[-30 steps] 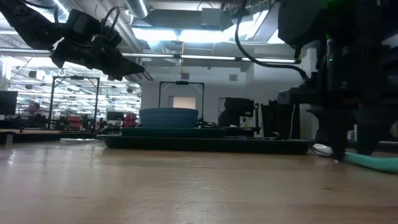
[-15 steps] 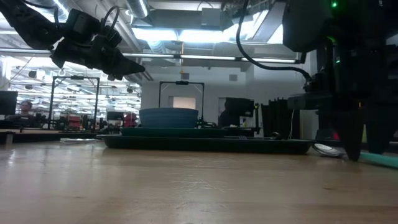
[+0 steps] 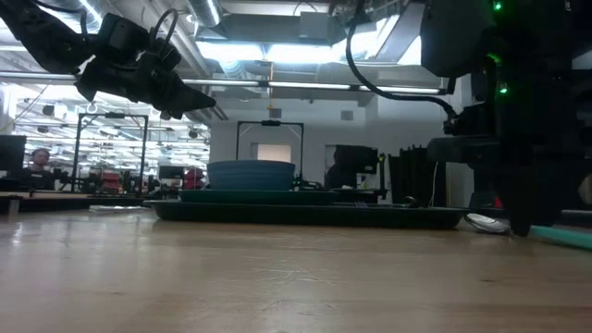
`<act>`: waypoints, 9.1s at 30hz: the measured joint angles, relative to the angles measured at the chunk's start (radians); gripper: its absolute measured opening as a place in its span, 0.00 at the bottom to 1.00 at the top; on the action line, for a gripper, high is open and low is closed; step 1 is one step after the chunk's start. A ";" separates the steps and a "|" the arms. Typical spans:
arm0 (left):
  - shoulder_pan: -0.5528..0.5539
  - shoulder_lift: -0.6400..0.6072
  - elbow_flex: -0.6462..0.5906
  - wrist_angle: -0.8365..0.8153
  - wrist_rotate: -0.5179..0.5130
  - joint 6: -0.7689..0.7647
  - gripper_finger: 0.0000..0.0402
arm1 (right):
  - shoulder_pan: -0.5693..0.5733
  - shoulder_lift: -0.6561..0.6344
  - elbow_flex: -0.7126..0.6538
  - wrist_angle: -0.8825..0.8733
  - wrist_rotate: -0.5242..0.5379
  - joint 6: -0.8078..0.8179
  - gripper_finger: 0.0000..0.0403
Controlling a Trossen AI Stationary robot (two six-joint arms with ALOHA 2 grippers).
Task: Set up tray
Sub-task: Put the green spoon on the black table napkin beside the blue fork on the black tray
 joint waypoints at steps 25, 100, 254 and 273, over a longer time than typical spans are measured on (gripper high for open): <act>0.000 0.000 0.000 0.006 0.000 -0.001 0.01 | 0.000 -0.001 0.000 0.029 0.000 -0.014 0.11; 0.000 0.000 0.000 0.028 0.000 -0.123 0.01 | 0.428 0.048 0.376 -0.157 -0.002 0.197 0.06; 0.039 -0.163 -0.189 0.424 0.168 -0.341 0.01 | -0.327 -0.122 0.187 0.271 0.373 -0.890 0.11; 0.039 -0.163 -0.188 0.421 0.166 -0.245 0.01 | -0.682 -0.121 0.233 0.274 0.171 -0.961 0.11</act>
